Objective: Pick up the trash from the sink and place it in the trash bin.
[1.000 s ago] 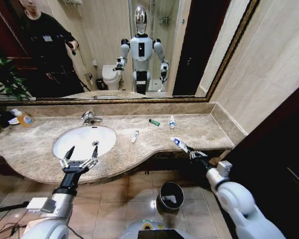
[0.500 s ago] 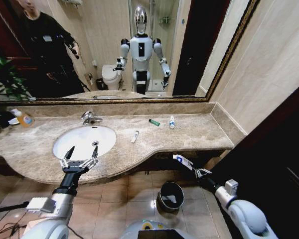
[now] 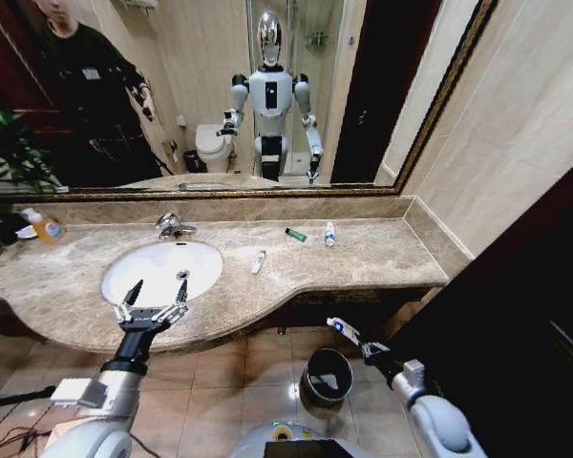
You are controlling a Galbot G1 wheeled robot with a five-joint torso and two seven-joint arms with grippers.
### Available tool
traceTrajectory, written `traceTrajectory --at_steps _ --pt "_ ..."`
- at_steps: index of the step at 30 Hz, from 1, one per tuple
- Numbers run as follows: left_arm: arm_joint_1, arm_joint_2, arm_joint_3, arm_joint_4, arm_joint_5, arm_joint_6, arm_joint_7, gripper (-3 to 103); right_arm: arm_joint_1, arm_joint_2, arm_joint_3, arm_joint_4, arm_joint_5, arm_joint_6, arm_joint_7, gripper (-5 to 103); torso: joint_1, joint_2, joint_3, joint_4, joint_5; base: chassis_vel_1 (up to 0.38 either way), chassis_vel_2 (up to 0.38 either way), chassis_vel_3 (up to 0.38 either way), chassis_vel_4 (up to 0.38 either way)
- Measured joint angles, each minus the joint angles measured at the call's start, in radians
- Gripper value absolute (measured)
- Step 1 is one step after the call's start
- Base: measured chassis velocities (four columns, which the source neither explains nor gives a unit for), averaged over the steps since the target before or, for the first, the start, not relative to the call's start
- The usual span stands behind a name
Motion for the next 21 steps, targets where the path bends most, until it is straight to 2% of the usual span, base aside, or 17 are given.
traceTrajectory --at_steps 5,13,15,17,21 --pt "0.000 0.000 0.000 0.000 0.000 0.000 0.000 100 0.052 0.038 -0.039 -0.111 -0.027 0.063 0.070 0 0.000 0.000 0.000 0.0001 -0.0001 0.000 0.000 0.000 0.000" --pt "0.000 0.000 0.000 0.000 0.000 0.000 0.000 100 0.087 0.098 -0.060 -0.307 -0.145 0.145 0.079 0 0.000 0.000 0.000 -0.0001 0.0000 0.000 0.000 0.000 0.000" --pt "0.000 0.000 0.000 0.000 0.000 0.000 0.000 100 0.093 0.099 -0.069 -0.336 -0.150 0.155 0.096 0 0.000 0.000 0.000 -0.0001 0.0001 0.000 0.000 0.000 0.000" --pt "0.000 0.000 0.000 0.000 0.000 0.000 0.000 100 0.110 0.100 -0.093 -0.406 -0.149 0.184 0.146 0 0.000 0.000 0.000 -0.0001 0.0000 0.000 0.000 0.000 0.000" --pt "0.000 0.000 0.000 0.000 0.000 0.000 0.000 100 0.137 0.127 -0.096 -0.488 -0.146 0.200 0.171 0 0.000 0.000 0.000 -0.0001 0.0003 0.000 0.000 0.000 0.000"
